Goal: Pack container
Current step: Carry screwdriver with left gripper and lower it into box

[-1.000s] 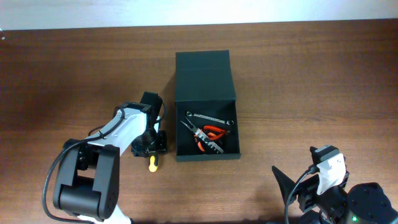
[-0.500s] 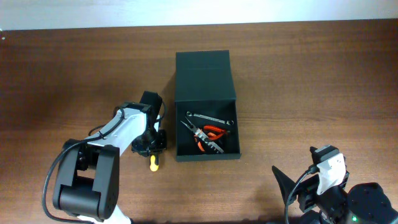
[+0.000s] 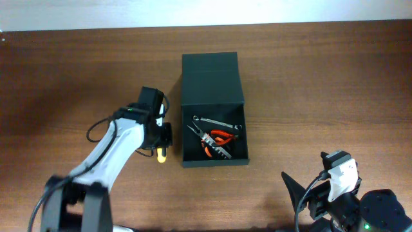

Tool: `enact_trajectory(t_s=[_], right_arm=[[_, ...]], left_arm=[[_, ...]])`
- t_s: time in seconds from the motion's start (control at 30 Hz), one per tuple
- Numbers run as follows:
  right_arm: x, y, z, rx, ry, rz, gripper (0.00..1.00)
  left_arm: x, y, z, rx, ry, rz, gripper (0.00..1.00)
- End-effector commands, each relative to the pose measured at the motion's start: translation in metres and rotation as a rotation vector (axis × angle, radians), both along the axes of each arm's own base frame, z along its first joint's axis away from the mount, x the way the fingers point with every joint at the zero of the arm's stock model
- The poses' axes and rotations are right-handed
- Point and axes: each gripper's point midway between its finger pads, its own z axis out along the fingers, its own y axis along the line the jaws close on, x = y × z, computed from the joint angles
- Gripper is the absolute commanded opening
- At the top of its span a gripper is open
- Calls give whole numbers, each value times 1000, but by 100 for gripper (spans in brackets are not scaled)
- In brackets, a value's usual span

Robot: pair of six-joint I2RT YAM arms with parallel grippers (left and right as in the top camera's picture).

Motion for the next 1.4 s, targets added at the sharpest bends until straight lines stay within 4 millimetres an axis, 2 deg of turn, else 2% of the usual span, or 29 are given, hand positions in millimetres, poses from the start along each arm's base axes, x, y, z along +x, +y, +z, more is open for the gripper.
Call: enact_trajectory(t_s=[0.0, 0.13, 0.2, 0.3, 0.43, 0.57, 0.67, 0.8, 0.97, 1.23, 1.37], right_arm=[[2, -2, 0, 4, 0, -18, 99], [2, -2, 0, 4, 0, -18, 99], [2, -2, 0, 4, 0, -18, 99], [2, -2, 0, 4, 0, -18, 99], [2, -2, 0, 4, 0, -18, 99], [2, -2, 0, 4, 0, -18, 99], [2, -2, 0, 4, 0, -18, 99], [2, -2, 0, 4, 0, -18, 99], [2, -2, 0, 4, 0, -18, 99], [2, -2, 0, 4, 0, -18, 99], [2, -2, 0, 4, 0, -18, 99]], left_arm=[[8, -3, 34, -42, -123, 15, 22], [12, -15, 66, -88, -228, 24, 22], [13, -28, 79, -115, -262, 18, 22], [16, -55, 94, -160, -288, 11, 22], [25, -101, 111, -257, -327, 32, 22], [32, -144, 116, -363, -329, 101, 22], [36, -168, 108, -443, -288, 227, 22], [35, -179, 85, -497, -171, 462, 22], [35, -193, 60, -510, -101, 583, 22], [35, -190, 21, -496, 12, 890, 22], [33, -189, 3, -474, 49, 968, 22]])
